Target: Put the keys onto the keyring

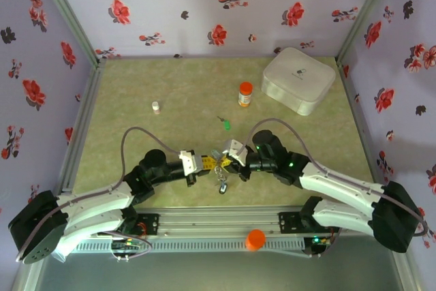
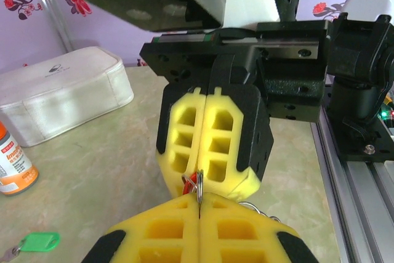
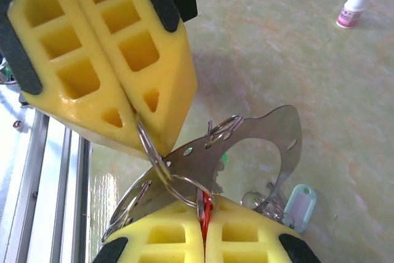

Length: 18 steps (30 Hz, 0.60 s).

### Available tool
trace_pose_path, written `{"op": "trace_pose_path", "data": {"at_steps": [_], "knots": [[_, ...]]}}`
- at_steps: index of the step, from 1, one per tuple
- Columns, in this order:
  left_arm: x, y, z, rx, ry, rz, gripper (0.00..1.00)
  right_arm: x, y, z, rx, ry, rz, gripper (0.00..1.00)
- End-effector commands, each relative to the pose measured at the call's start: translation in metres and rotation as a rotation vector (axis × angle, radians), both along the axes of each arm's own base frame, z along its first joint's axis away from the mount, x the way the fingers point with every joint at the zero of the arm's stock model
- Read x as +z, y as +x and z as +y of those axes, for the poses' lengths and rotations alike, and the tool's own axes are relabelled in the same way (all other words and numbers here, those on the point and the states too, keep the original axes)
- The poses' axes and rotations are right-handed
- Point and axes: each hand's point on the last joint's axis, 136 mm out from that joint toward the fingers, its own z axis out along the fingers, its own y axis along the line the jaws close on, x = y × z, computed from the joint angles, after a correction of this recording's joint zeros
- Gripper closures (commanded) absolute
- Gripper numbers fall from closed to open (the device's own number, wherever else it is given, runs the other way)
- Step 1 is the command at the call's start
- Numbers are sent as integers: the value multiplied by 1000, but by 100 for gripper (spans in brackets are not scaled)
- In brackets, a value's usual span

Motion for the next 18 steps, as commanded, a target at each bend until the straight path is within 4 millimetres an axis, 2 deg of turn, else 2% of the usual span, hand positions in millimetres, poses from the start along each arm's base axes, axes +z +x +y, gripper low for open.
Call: {"op": "trace_pose_path", "data": {"at_steps": [1,14,16,18], "knots": [[13,0,0,1,-34,-41,100,19,4,-3,-8,-5,-63,100],[7,7,1,35,2,-46,100,45,1,-11,-2,-23,-108,100],[6,10,2,50,7,-50,90,50,3,-12,-11,-28,-120,100],[6,15,4,86,0,-47,67,54,4,-13,-13,-39,-128,100]]}}
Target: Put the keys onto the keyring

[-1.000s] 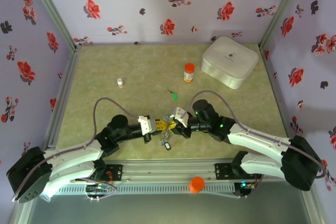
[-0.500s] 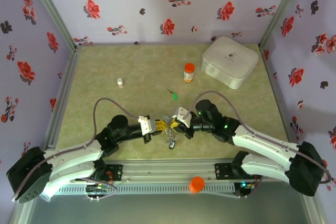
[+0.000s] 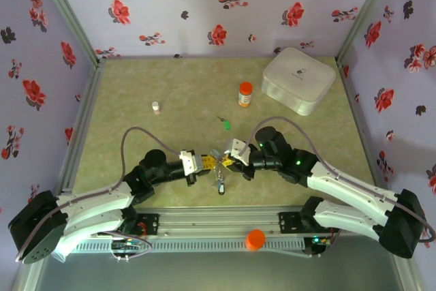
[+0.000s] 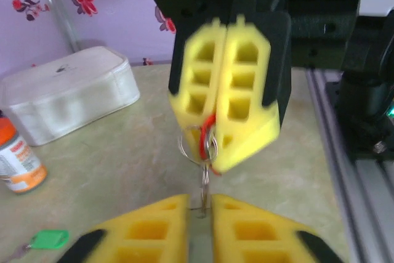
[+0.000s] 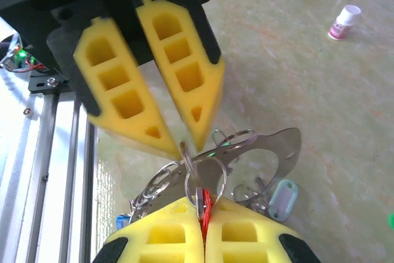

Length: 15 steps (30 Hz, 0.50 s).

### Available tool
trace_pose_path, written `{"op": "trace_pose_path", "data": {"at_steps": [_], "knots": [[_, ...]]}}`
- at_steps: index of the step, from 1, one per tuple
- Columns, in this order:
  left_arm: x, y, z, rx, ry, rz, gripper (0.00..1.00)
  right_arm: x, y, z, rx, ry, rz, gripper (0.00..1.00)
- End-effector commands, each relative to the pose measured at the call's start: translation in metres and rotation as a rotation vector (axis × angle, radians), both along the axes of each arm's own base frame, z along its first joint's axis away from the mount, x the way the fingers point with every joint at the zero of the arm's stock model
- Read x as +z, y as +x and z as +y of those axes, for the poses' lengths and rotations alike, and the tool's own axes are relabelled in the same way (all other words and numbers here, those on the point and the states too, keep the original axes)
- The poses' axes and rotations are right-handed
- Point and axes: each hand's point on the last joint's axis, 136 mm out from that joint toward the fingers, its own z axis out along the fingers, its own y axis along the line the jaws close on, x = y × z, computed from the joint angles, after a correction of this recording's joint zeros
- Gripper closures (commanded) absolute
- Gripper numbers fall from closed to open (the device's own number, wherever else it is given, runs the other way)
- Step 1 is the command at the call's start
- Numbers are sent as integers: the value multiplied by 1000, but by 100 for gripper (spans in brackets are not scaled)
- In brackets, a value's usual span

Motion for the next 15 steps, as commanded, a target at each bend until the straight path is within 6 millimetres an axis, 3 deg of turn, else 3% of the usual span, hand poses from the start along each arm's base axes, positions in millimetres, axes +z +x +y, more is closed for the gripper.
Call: {"op": "trace_pose_path", "data": {"at_steps": [1,5,8,15], "knots": [[9,12,4,70,-23,-34,59,27,9,-2,-26,8,-76,100],[16,28,16,193,-66,-65,42,33,13,-3,-34,-18,-89,100],[23,48,35,357,-91,-87,36,35,17,-2,-42,-32,-93,100],[39,93,117,857,-168,-68,24,45,17,11,-17,-17,-100,100]]}}
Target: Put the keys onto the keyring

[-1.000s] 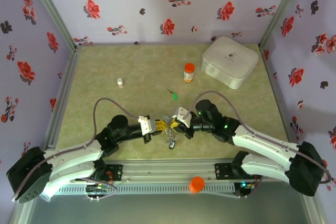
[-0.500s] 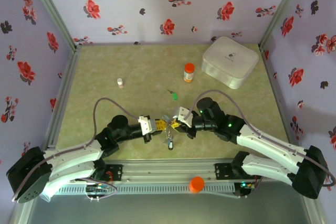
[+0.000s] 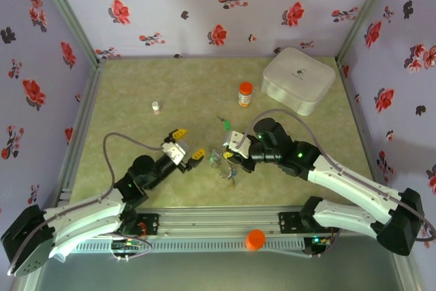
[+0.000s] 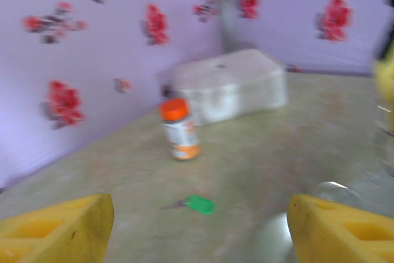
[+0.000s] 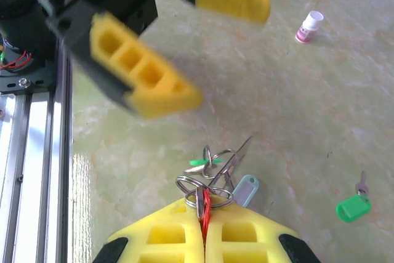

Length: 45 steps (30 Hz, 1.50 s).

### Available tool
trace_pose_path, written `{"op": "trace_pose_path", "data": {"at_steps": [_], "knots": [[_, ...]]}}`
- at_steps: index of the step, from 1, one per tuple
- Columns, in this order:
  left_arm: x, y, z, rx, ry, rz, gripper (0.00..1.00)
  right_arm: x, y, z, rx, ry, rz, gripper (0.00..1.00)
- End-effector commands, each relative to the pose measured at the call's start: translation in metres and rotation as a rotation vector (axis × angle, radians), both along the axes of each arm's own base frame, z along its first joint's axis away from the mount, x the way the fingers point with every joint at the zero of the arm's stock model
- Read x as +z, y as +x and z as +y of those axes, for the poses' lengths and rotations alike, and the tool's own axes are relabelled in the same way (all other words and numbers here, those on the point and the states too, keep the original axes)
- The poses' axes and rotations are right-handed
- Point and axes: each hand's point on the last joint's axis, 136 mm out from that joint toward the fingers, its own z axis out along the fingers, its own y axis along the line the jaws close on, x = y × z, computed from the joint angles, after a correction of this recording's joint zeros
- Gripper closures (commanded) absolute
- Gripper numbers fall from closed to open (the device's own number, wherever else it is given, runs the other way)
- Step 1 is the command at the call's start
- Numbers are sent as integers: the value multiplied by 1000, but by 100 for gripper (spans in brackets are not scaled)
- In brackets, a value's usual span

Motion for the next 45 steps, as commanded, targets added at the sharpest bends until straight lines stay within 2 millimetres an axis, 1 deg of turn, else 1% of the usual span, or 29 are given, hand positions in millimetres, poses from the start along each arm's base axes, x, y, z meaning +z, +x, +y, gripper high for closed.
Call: {"op": "trace_pose_path", "data": {"at_steps": [1,4,5,7,12,15,16,18,21,23,26,29,31,34,36,39,45], "knots": [[5,27,61,340,-84,27,23,25,3,14,25,47,-51,100],[8,30,92,466,-140,37,22,31,0,29,56,69,-46,100],[10,30,99,490,-158,36,22,35,-2,36,71,84,-44,100],[16,28,115,544,-198,29,22,41,-7,53,113,118,-37,100],[33,21,144,641,-273,-3,23,57,-17,102,202,233,-29,100],[42,17,155,676,-293,-17,23,65,-20,133,246,303,-18,100],[46,16,157,681,-294,-22,23,65,-17,142,249,322,-14,100],[50,15,161,692,-290,-28,23,57,-11,153,245,325,-12,100],[54,13,164,702,-281,-34,23,33,1,158,214,277,-29,100],[53,13,164,703,-277,-32,23,14,6,153,197,228,-27,100],[48,14,163,703,-266,-22,23,-18,17,131,151,140,0,100],[41,16,162,703,-267,-13,23,-57,20,100,121,10,34,100],[36,17,159,701,-263,-6,23,-88,20,76,104,-115,50,100],[29,20,156,700,-257,5,23,-125,20,41,72,-291,79,100],[26,22,154,700,-246,12,23,-140,21,20,45,-404,80,100],[22,26,149,700,-214,25,23,-151,22,-2,19,-512,71,100],[13,32,143,710,-154,59,22,-161,25,-29,-8,-657,43,100]]}}
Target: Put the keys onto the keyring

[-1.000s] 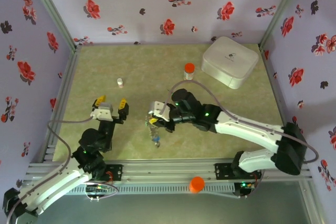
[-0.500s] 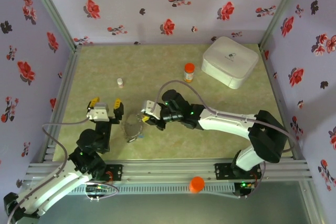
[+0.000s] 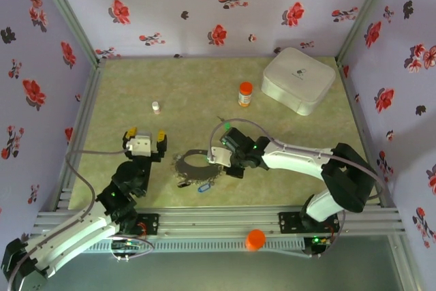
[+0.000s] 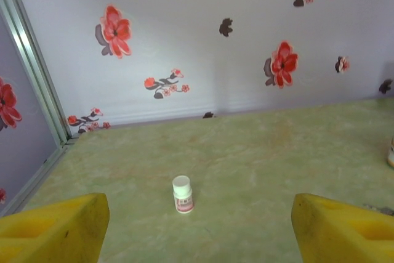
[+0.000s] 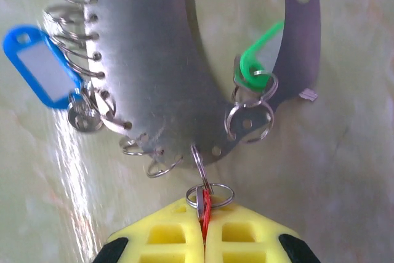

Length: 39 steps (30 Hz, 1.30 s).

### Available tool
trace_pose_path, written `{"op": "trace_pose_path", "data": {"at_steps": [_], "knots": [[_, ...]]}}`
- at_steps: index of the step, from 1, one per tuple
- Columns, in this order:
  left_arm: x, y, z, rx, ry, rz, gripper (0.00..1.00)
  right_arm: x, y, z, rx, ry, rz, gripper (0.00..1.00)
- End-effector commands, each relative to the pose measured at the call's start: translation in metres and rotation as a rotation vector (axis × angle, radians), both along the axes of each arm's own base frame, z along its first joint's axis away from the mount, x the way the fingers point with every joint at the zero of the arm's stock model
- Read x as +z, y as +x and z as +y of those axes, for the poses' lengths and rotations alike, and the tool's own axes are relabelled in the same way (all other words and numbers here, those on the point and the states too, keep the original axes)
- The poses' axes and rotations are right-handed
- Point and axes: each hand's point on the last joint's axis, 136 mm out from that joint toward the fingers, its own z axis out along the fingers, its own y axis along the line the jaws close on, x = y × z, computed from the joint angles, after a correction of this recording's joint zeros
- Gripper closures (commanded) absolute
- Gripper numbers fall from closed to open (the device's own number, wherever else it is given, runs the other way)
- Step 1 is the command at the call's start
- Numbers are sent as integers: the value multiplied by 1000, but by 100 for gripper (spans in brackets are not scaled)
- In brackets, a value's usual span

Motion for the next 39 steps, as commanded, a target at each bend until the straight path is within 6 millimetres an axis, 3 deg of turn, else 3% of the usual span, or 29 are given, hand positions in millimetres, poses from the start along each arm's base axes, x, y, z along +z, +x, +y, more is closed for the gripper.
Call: {"op": "trace_pose_path", "data": {"at_steps": [1,6,19,23,27,34,39], "knots": [[10,2,5,35,-54,-9,22,-7,4,-31,-4,-153,-44,100],[6,3,5,35,-59,10,22,-12,5,-43,-8,-218,-57,99],[0,4,6,42,-51,30,22,-29,9,-78,-11,-392,-78,79],[-3,5,5,41,-48,41,22,-25,12,-84,-25,-403,-82,76],[-9,6,3,34,-49,73,22,-2,13,-61,-49,-249,-87,73],[-29,7,4,46,-96,142,22,53,12,17,-111,230,-14,71],[-40,5,7,61,-142,182,23,63,11,60,-147,400,69,72]]}}
